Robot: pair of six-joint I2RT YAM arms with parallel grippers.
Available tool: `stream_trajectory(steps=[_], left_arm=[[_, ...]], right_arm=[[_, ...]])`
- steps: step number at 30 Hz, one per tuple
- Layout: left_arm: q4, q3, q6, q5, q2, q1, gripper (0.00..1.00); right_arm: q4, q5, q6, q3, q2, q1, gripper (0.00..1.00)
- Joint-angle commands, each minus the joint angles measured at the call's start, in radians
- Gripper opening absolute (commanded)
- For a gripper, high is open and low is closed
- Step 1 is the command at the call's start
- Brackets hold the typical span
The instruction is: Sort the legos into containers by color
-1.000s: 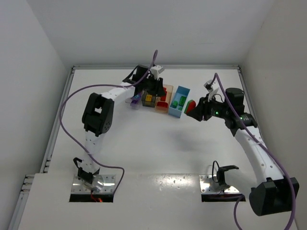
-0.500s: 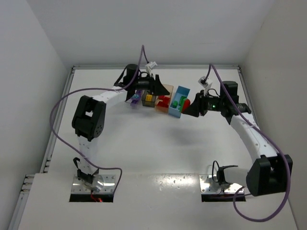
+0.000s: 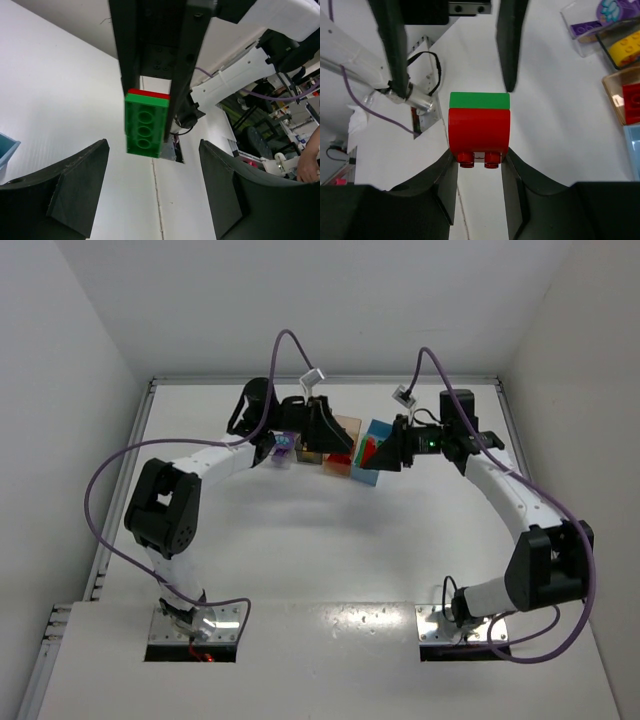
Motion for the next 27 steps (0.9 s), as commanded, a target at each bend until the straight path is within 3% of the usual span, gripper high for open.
stream_trajectory(steps=[1,13,19,22,23,27], left_arm=[[-0.072,0.041,0.101,0.018,-0.032,0.003,0.79],[-0.047,0.080,0.098,0.018,-0.004,-0.017,0.76],[0.172,0.029,-0.063,0.053,0.005,-0.027,0.75],[0.198,0.018,-0.072,0.053,0.005,-0.027,0.66],[0.198,0.018,-0.072,0.053,0.005,-0.027,0.59],[0.198,0.018,-0.072,0.063,0.005,-0.027,0.55]], right_arm=[[0.060,-0.072,0.008,0.052,-0.003,0.028,0.00],[0.101,-0.072,0.048,0.043,-0.021,0.065,0.00],[0.148,-0.072,0.076,0.043,-0.010,0.065,0.00],[0.149,-0.072,0.076,0.043,-0.010,0.065,0.00],[0.149,-0.072,0.076,0.043,-0.010,0.065,0.00],[0.158,-0.072,0.085,0.043,-0.010,0.065,0.00]])
